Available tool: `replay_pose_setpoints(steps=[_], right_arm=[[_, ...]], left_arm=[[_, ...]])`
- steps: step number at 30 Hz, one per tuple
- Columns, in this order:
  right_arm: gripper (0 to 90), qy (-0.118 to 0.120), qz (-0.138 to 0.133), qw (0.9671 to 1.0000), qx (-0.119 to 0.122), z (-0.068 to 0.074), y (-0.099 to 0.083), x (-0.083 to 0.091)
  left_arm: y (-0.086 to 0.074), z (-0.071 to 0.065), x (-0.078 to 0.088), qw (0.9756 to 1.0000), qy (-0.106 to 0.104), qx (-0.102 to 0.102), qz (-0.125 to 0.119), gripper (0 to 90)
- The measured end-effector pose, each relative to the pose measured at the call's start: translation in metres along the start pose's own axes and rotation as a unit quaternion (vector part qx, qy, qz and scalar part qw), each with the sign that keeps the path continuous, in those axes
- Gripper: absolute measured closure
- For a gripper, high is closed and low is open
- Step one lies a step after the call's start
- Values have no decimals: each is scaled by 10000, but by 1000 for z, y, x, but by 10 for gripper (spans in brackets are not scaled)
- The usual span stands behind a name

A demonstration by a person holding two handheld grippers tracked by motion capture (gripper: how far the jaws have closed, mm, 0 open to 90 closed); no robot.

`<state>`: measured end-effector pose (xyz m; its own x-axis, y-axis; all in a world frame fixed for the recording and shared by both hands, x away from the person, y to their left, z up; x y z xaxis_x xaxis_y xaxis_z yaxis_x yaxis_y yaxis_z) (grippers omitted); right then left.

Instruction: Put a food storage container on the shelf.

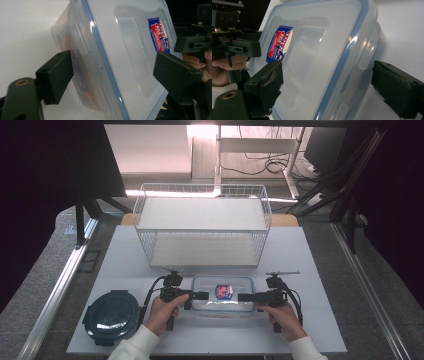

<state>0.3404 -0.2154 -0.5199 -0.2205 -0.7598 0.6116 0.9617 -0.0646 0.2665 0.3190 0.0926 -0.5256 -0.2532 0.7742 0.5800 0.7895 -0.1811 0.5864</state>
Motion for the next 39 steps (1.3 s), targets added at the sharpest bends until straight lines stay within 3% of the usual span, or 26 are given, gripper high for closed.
replay_pose_setpoints(steps=[5,7,18,23,29,39], right_arm=[[261,18,-192,9998,-113,0,0,9],[324,24,-290,9995,-103,0,0,13],[397,150,-380,9986,-337,-2,-1,19],[443,237,-546,9976,-365,0,-7,26],[450,177,-683,9973,-200,8,-10,30],[462,183,-908,9956,132,18,-10,44]], left_arm=[[-2,1,6,9999,-16,97,-91,252],[-2,1,8,9999,14,45,-106,284],[-3,-2,13,9997,61,146,-190,351],[-5,-10,19,9994,166,124,-287,392],[-7,-17,23,9989,267,43,-372,410],[-3,-23,27,9988,156,-38,-468,422]])
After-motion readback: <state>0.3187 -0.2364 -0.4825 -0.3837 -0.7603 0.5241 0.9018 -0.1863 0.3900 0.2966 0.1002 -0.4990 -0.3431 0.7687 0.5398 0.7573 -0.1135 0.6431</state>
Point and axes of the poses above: each handheld gripper's, and its own axes: x roughly backward along the jaws, y roughly out of its top, z roughly to its left, the point moved 2 cm from there along -x, roughly forward along the jaws, and after that the axes turned 15 degrees about -x, right-handed, at the moved point
